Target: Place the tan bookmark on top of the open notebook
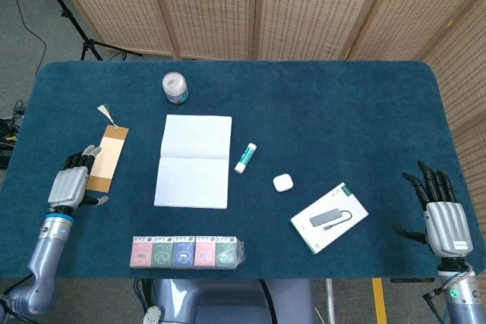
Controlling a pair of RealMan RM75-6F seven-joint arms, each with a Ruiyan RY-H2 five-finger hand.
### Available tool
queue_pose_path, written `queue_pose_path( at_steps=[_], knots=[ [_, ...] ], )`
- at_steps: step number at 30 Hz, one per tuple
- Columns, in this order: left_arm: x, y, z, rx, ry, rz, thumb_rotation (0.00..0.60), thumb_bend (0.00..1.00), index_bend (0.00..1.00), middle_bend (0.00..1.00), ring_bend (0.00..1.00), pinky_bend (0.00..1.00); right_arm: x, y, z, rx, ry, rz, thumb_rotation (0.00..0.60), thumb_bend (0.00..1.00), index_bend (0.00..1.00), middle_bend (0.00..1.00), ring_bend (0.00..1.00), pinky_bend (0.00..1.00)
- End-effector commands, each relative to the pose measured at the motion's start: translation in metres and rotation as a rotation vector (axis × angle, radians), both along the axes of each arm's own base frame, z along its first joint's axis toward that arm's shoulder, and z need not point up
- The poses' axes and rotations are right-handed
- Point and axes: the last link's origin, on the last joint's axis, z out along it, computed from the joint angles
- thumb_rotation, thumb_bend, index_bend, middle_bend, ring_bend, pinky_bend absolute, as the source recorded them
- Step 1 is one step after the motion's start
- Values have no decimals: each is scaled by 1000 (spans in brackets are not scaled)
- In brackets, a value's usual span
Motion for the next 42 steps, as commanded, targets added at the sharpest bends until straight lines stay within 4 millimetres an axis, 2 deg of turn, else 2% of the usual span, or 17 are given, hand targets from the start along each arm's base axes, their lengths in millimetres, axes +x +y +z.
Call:
queue_pose_path(
  at_steps=[1, 15, 22, 33, 42],
  knots=[
    [-2, 9, -9, -12, -6, 33, 600, 68, 0, 0, 0, 2, 0, 0, 0, 1, 0, -1, 600, 0, 149, 0, 0, 0],
    [1, 38, -30, 3, -39, 80, 600, 69, 0, 0, 0, 1, -2, -2, -2, 8, 2, -14, 600, 0, 149, 0, 0, 0],
    [-3, 40, -33, -5, -21, 94, 600, 68, 0, 0, 0, 1, -3, -3, -1, 6, -1, -18, 600, 0, 149, 0, 0, 0],
    [-33, 41, -29, 5, 9, 160, 600, 70, 0, 0, 0, 2, -3, -3, -2, 10, 2, -18, 600, 0, 148, 0, 0, 0],
    [-53, 47, -13, 34, 43, 193, 600, 70, 0, 0, 0, 2, -3, -3, -3, 13, 3, -20, 600, 0, 149, 0, 0, 0]
  ],
)
